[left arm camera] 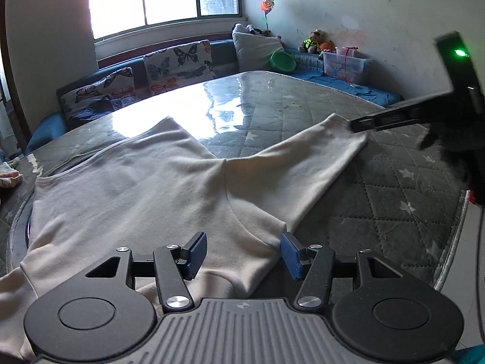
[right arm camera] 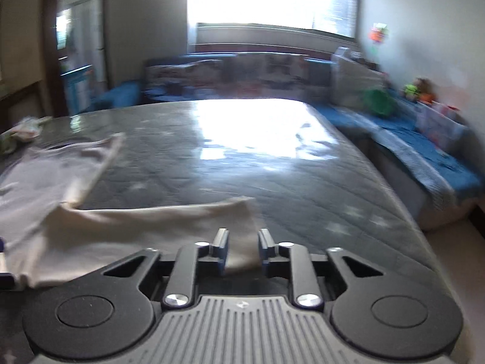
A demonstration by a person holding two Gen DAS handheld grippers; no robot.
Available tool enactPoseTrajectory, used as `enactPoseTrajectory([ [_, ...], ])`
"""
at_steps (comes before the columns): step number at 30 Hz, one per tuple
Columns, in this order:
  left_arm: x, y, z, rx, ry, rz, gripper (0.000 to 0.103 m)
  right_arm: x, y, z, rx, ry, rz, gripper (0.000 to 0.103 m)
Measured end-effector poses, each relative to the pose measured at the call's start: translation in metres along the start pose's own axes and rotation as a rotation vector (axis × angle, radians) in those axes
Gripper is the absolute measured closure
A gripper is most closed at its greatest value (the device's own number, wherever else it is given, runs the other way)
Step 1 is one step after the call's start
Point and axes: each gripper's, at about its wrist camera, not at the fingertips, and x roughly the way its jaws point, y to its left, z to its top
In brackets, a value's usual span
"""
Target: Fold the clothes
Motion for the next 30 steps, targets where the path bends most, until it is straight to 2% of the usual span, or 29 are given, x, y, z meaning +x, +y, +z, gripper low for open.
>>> enactPoseTrajectory([
  [3,0.002,-0.002,-0.005,0.007,0.025,-0.001,0.046,0.023,0.014,0.004,-0.023,0.034,0.05,0.069],
  [7,0.001,-0.001,-0.01,0.005,0.026,-0.01,0.045,0.044,0.006,0.012,-0.007,0.049,0.031,0.063],
  [15,0.0,0.0,-0.012,0.006,0.02,-0.021,0.044,0.072,-0.007,0.029,-0.012,0.035,-0.01,0.062],
  [20,0.0,-0.001,-0.011,0.011,0.023,-0.032,0.04,0.058,-0.01,0.029,0.011,0.02,-0.004,0.059],
  [27,-0.003,-0.004,-0.003,0.011,0.006,-0.053,0.04,0.035,-0.015,0.014,0.002,0.032,-0.014,0.046],
  [30,-0.005,-0.004,0.001,0.005,-0.007,-0.046,0.039,0.038,-0.019,0.008,0.008,0.054,-0.027,0.046],
])
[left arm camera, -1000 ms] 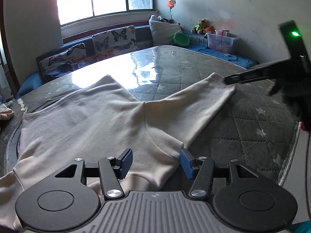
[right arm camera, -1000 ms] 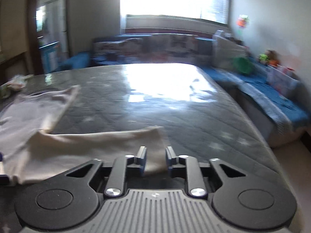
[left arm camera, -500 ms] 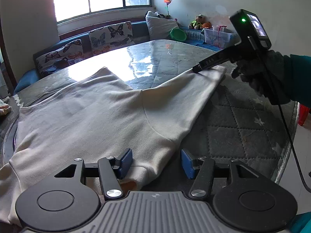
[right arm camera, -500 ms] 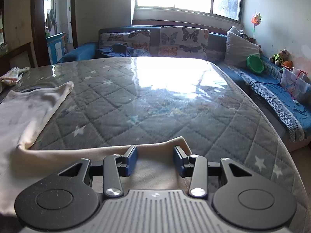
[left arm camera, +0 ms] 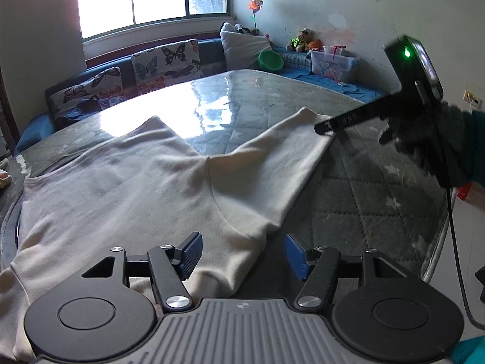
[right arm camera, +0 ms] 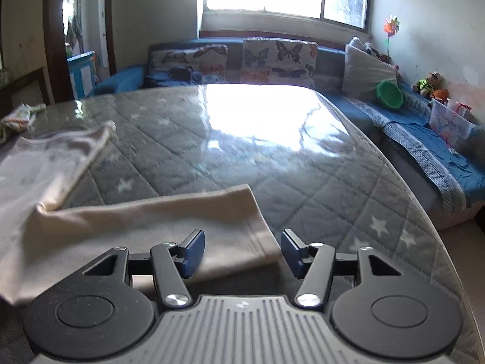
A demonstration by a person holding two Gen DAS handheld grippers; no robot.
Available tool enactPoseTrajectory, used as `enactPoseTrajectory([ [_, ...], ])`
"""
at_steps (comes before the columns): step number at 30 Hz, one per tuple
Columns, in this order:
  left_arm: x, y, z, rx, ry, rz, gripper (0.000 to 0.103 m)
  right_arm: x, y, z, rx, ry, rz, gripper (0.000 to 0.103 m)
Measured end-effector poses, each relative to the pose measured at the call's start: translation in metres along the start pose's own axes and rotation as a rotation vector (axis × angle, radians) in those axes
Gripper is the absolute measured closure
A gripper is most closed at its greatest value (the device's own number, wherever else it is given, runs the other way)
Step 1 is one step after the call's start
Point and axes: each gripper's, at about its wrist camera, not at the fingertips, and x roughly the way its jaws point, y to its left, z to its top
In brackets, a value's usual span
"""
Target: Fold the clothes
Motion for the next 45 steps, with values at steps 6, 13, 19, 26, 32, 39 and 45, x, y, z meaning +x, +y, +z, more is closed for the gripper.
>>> enactPoseTrajectory([
  [6,-0.004,0.009,0.007,-0.035,-0.018,0.031,0.03,-0.003,-0.004,-0.002,0.041,-0.002,0.011,0.046],
  [13,-0.007,0.021,0.011,-0.088,-0.032,0.066,0.019,-0.003,-0.007,-0.004,0.068,-0.001,0.02,0.057],
  [19,-0.008,0.03,0.011,-0.126,-0.034,0.096,0.013,-0.003,-0.012,-0.003,0.111,-0.013,0.041,0.086],
  [26,-0.001,0.029,0.009,-0.124,-0.022,0.123,0.013,-0.016,-0.015,0.0,0.159,-0.067,0.074,0.094],
  [32,0.01,0.021,0.008,-0.096,-0.004,0.132,0.014,-0.044,-0.014,0.018,0.165,-0.139,0.123,0.094],
  [39,0.024,0.012,0.005,-0.068,0.02,0.13,0.014,-0.075,-0.003,0.042,0.137,-0.219,0.165,0.094],
  [45,0.007,0.019,0.007,-0.106,-0.018,0.123,0.013,-0.097,0.014,0.057,0.086,-0.257,0.205,0.094],
])
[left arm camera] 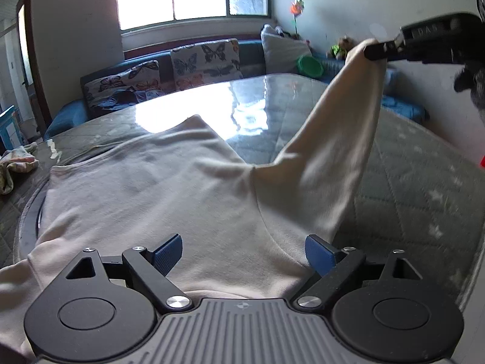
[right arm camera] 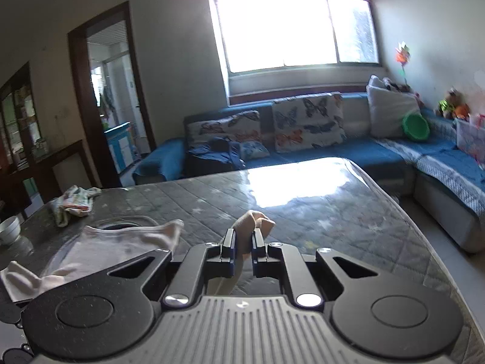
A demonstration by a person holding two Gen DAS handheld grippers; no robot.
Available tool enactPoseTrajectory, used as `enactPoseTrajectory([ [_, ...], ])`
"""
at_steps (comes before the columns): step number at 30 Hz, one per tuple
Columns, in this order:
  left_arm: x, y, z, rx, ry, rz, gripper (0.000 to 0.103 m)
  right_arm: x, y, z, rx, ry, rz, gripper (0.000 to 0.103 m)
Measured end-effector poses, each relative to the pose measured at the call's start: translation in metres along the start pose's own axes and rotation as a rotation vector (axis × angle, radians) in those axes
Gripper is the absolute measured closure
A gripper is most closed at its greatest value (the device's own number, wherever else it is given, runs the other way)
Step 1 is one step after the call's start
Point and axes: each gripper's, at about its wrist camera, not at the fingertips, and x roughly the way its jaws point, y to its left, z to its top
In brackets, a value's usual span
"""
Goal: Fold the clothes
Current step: 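Lift the sleeve with the right gripper and fold it across the body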
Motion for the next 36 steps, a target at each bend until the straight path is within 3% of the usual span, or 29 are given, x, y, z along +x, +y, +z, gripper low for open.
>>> enactPoseTrajectory([
  [6,-0.027,0.025,-0.001,-0.054,-0.047,0.044,0.013,-0.005,0.031,0.014,-0.062,-0.004,0.064,0.094],
  [17,-0.053,0.077,-0.03,-0.194,-0.047,0.15,0.013,0.004,0.134,0.022,-0.205,0.029,0.298,0.094],
  [25,-0.063,0.087,-0.049,-0.245,-0.039,0.16,0.013,0.043,0.201,-0.003,-0.299,0.143,0.416,0.094],
  [32,-0.07,0.093,-0.057,-0.278,-0.036,0.173,0.013,0.075,0.242,-0.046,-0.345,0.285,0.477,0.093],
  [36,-0.071,0.096,-0.057,-0.282,-0.037,0.183,0.013,0.078,0.248,-0.057,-0.348,0.31,0.492,0.083],
])
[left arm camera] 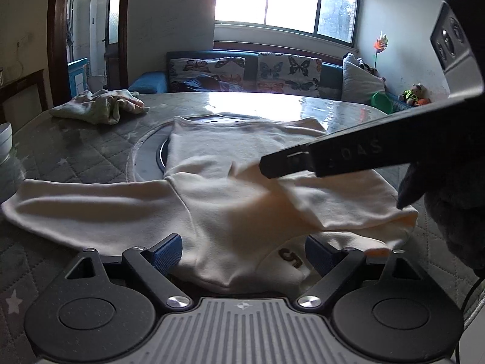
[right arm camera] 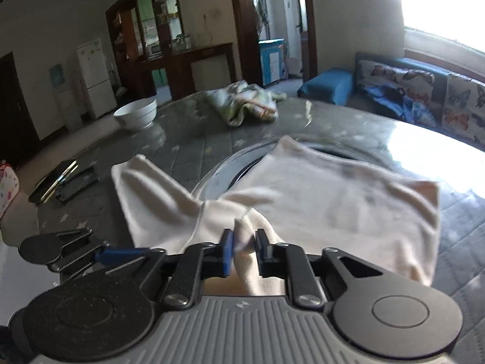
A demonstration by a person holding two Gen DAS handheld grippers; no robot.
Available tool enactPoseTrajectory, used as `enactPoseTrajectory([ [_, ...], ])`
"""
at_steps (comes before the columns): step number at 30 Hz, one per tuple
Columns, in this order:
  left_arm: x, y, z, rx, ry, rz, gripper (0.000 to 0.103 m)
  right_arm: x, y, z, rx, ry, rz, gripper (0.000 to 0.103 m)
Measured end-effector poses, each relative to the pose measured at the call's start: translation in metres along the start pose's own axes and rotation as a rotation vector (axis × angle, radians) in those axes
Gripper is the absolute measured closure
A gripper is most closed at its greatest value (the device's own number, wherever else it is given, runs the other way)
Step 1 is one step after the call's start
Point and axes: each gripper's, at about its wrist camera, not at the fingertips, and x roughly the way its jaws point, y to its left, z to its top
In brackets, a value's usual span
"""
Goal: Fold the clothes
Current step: 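Lift the sleeve with the right gripper and fold it across the body, then release the folded sleeve with the right gripper onto the body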
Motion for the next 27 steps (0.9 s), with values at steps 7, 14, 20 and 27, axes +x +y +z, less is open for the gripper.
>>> enactPoseTrajectory([
  [7,0.002,0.004,0.012,-0.021,-0.028,0.007,0.016,-0.022,-0.018,-0.009,0.011,-0.008,-0.043,0.083],
  [14,0.014,-0.004,0.021,-0.012,-0.028,-0.012,0.037,-0.056,-0.062,-0.048,0.062,0.063,-0.154,0.083],
  [20,0.036,-0.008,0.024,-0.01,0.008,-0.006,0.057,-0.067,-0.077,-0.075,0.11,0.087,-0.175,0.083],
  [27,0.046,-0.007,0.024,0.004,0.028,0.025,0.081,-0.078,-0.095,-0.079,0.173,0.032,-0.185,0.083],
])
